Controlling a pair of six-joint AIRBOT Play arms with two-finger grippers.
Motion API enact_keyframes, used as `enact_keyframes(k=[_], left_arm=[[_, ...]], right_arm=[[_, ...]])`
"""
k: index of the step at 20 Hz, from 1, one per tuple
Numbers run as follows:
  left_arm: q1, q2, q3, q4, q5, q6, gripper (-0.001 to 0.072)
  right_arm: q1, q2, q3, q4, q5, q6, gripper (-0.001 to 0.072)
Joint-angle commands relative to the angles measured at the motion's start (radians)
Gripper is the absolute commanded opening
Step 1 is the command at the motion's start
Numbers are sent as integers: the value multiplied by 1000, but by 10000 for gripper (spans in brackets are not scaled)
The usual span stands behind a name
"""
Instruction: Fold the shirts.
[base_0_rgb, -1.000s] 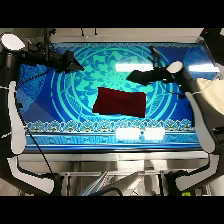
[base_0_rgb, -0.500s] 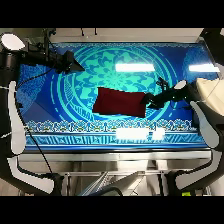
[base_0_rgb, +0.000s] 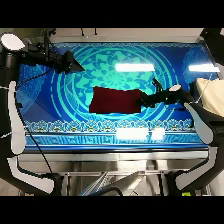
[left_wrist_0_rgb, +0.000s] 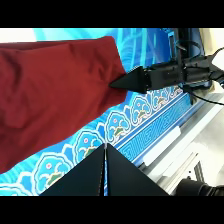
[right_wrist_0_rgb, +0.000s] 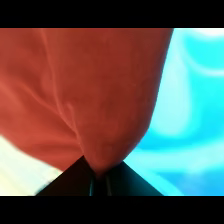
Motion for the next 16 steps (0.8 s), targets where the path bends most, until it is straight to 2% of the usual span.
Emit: enact_keyframes(k=[1,3,7,9,14,16], left_arm=[[1,0,0,0,-12,0,11],[1,0,0,0,-28,0,11],[1,0,0,0,-50,0,11],[1,0,0,0,-51,0,11],[1,0,0,0,-51,0,11],[1,0,0,0,-51,0,11]], right_arm=[[-1,34,53,150,-44,-71,14],[-9,66,138,188,-112,-71,14],[-124,87,322,455,-222,-97,14],[-221,87,419,465,-271,-68,14],[-543,135,528,437,-317,165,13],[-686,190,528,201,-250,407,13]])
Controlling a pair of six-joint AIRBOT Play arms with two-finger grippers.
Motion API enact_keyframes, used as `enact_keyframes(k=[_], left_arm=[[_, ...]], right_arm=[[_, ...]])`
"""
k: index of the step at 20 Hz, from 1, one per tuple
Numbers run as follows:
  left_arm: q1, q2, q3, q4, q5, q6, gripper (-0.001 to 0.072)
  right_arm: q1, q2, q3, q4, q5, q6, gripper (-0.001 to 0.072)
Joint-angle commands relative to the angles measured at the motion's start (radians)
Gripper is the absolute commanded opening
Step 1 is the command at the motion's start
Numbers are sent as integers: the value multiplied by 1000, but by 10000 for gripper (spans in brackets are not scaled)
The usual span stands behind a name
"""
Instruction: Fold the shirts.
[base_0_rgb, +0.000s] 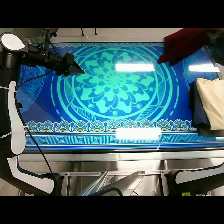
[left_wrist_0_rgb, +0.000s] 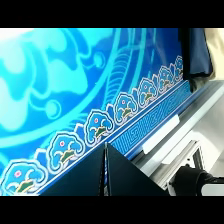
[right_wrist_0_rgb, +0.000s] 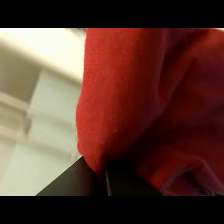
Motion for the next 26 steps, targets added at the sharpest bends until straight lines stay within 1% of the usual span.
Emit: enact_keyframes(k=[1,2,3,5,6,7,8,10,12,13,14,15,16,17,18,21,23,24,25,26], left_arm=[[1,0,0,0,-2,0,11],[1,0,0,0,-2,0,11],[1,0,0,0,-2,0,11],[1,0,0,0,-3,0,11],[1,0,0,0,-3,0,11],[1,0,0,0,-2,0,11],[1,0,0,0,-2,0,11],[1,0,0,0,-1,0,11],[1,0,0,0,-1,-1,11],[1,0,0,0,-2,-1,11],[1,0,0,0,-2,-5,11],[1,0,0,0,-1,-10,11],[1,0,0,0,2,-11,11],[1,0,0,0,4,-11,11],[1,0,0,0,5,-11,11],[1,0,0,-10,-2,-11,11],[3,2,0,-80,8,-5,11],[9,7,0,-113,13,8,11],[10,17,0,-126,14,20,10],[9,34,0,-114,13,34,10]], right_arm=[[-243,82,29,-367,126,409,13],[-291,109,23,-537,227,520,13],[-328,140,1,-696,319,608,12],[-368,235,-109,-1024,475,782,12],[-380,282,-184,-1123,526,837,12],[-394,330,-275,-1160,548,833,13],[-407,366,-354,-1160,550,823,16],[-421,415,-492,-1160,517,823,16],[-422,422,-559,-1160,459,813,20],[-422,415,-562,-1160,449,769,25],[-422,410,-561,-1160,435,711,163],[-422,410,-559,-1156,430,637,617],[-422,413,-553,-1155,428,545,699],[-422,421,-542,-1155,428,479,699],[-421,436,-529,-1154,427,462,700],[-402,503,-499,-1104,366,462,699],[-357,546,-486,-1062,356,461,699],[-324,568,-487,-1038,369,440,692],[-285,584,-487,-1011,385,411,529],[-236,594,-487,-986,398,364,171]])
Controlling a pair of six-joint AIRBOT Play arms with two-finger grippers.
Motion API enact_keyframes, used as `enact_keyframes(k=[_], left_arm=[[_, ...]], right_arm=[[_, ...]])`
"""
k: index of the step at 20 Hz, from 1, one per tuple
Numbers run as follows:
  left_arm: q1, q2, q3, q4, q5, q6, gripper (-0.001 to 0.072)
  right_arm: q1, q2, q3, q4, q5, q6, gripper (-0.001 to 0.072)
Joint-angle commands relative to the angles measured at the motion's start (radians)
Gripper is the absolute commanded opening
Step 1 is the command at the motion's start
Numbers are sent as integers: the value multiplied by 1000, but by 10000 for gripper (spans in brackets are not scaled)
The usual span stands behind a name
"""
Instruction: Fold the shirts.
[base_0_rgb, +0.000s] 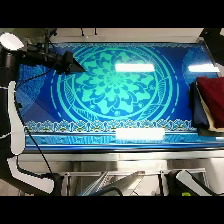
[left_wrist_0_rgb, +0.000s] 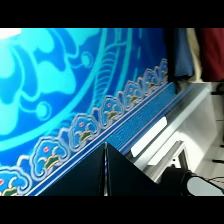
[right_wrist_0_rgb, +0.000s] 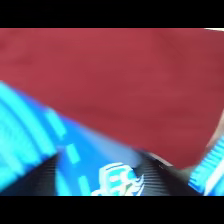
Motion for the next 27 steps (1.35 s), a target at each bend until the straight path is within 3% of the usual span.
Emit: enact_keyframes(k=[1,6,12,16,22,27], left_arm=[[3,43,0,-16,-5,43,10],[-47,225,-101,187,-39,71,10],[-123,674,-777,188,132,153,11],[-115,887,-1138,177,266,145,10],[5,1024,-1273,153,272,141,11],[5,1032,-1273,152,260,142,11]], right_arm=[[139,51,5,96,15,-105,34],[418,59,-57,108,18,-165,16],[745,204,-471,108,-54,-190,15],[770,257,-585,108,-84,-213,15],[770,257,-585,108,-84,-212,15],[770,257,-585,108,-84,-212,15]])
